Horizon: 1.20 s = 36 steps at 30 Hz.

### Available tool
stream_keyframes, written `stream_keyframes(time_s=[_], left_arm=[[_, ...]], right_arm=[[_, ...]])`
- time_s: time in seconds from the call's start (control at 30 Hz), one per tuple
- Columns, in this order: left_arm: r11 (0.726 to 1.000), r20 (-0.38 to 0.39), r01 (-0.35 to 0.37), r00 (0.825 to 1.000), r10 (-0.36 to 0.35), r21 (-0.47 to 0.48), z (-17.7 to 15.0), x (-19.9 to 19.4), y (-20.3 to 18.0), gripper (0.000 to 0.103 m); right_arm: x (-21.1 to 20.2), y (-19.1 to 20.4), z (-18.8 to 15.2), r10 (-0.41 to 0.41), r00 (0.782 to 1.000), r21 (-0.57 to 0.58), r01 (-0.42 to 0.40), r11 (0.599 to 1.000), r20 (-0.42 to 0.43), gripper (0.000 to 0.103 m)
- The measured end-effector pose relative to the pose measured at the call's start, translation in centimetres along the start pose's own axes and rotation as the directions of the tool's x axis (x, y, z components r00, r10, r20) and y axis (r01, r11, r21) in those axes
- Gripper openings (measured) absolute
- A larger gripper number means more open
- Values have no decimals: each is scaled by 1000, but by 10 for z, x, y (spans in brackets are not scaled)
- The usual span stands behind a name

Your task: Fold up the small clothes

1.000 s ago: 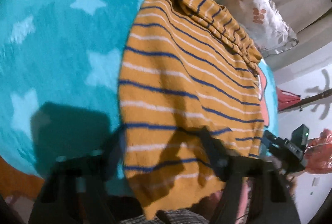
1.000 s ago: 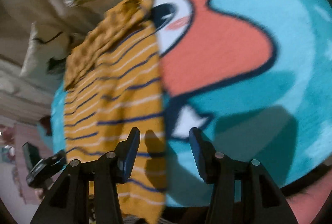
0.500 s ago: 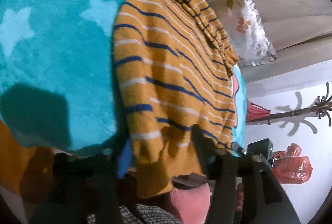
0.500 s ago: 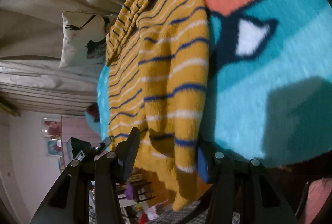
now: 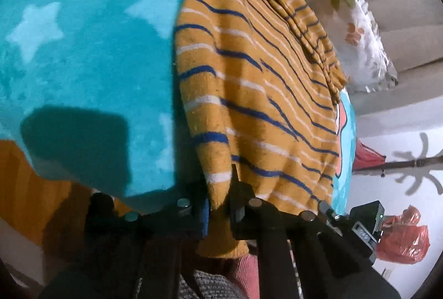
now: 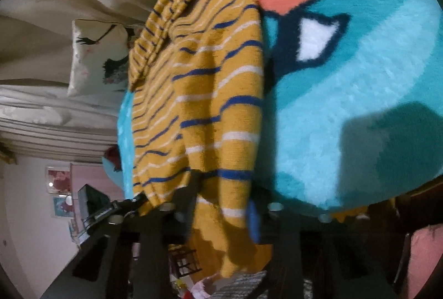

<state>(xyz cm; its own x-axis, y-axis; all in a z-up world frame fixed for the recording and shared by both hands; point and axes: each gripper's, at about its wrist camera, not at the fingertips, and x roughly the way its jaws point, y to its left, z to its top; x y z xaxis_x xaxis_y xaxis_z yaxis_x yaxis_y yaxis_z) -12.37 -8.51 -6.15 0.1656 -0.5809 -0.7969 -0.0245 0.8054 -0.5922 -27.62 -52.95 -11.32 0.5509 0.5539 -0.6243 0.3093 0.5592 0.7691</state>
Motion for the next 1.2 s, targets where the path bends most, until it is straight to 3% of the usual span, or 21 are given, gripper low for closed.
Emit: stream_keyframes(time_s=[0.17,0.37,0.5,0.63,0.7,1.0,1.2], left_arm=[[997,71,-70,995,69,16,-2,-26,1,8],[998,124,-44,992,38,45,-29,-73,0,8],[995,124,-51,991,41,82,-55,-91,-4,8],[996,72,-65,996,61,59,-69,-76,10,8],[998,51,-64,997,62,24,-67,-66,15,8],[996,110,-64,992,58,53,-54,-81,-3,8],[998,123,-27,992,20,55,-7,-82,-17,8]], right_arm=[[-5,2,4,-1,1000,-6,1,1000,-10,9],[-33,22,-18,34,999,-122,-37,992,-33,8],[-52,17,-47,30,998,-147,-39,988,-64,8],[-47,-5,-60,-9,997,-114,0,993,-78,8],[-47,-11,-56,12,998,-72,-17,997,-68,8],[-53,23,-39,12,997,-168,-24,985,-70,8],[-56,46,2,73,996,-156,-80,985,-47,8]])
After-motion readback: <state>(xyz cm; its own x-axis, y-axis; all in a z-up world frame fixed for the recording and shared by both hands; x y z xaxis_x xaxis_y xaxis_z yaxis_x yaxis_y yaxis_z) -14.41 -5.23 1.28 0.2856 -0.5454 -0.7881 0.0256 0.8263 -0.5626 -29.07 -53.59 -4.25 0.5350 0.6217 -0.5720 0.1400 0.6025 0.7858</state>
